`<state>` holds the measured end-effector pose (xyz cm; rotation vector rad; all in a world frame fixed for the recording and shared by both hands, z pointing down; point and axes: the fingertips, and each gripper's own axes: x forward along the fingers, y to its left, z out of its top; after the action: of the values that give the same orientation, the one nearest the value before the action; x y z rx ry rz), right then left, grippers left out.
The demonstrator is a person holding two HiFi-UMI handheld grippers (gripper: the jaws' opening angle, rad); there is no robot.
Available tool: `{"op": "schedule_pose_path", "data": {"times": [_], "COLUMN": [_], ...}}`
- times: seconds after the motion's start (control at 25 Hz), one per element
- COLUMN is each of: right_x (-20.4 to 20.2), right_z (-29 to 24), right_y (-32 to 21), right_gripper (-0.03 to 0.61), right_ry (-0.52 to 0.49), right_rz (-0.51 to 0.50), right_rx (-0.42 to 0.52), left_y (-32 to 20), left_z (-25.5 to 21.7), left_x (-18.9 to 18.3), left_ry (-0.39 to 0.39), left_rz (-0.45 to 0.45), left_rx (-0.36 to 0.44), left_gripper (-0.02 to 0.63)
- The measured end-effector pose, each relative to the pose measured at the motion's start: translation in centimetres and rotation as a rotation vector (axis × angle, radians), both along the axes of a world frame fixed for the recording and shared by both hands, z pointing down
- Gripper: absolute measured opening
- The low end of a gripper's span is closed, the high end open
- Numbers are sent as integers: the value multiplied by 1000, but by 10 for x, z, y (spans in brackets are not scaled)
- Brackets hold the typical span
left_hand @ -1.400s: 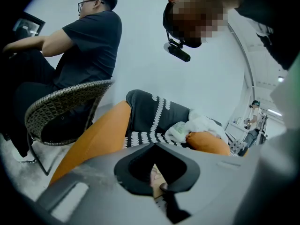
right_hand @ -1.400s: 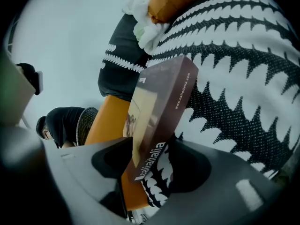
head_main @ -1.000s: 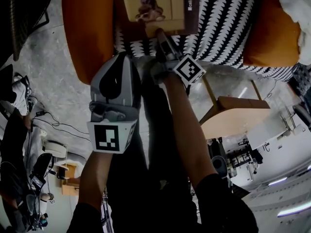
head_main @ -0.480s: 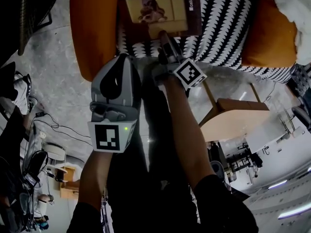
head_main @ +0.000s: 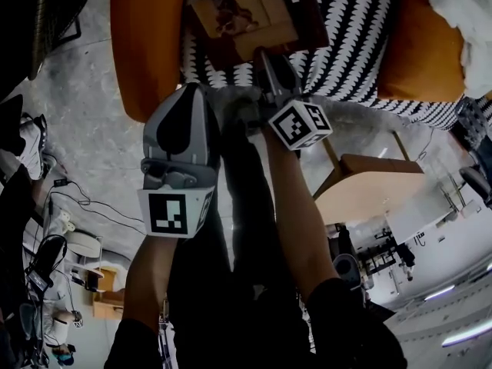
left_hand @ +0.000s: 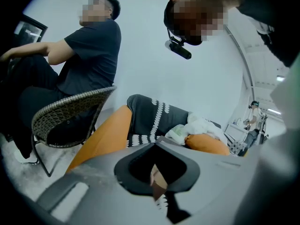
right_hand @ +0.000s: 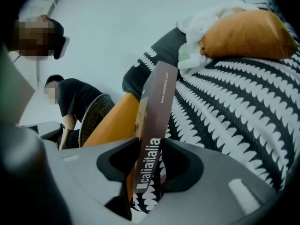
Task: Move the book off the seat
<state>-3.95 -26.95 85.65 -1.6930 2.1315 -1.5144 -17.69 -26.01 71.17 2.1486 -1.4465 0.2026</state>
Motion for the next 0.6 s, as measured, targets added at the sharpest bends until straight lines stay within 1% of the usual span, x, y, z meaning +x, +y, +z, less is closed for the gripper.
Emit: {"op": "schedule_pose_path", "data": {"times": [0.28,0.4,0.6], "right_x": [-16,-6,15], "right_z": [-32,-42,-58], "right_y": [2,1,4], "right_gripper": [161,158,153], "right_ry": [150,184,213], "right_rz": [-69,-78,-80], "right_rx": [55,75,90], "left_y": [5,4,1], "left_z": [-11,-12,-23], "left_x": [-7,2,21], "left_ry": [-1,-13,-19], "left_rz": [0,3,6], "left_rx": [13,4,11], "left_gripper": [6,6,6]}}
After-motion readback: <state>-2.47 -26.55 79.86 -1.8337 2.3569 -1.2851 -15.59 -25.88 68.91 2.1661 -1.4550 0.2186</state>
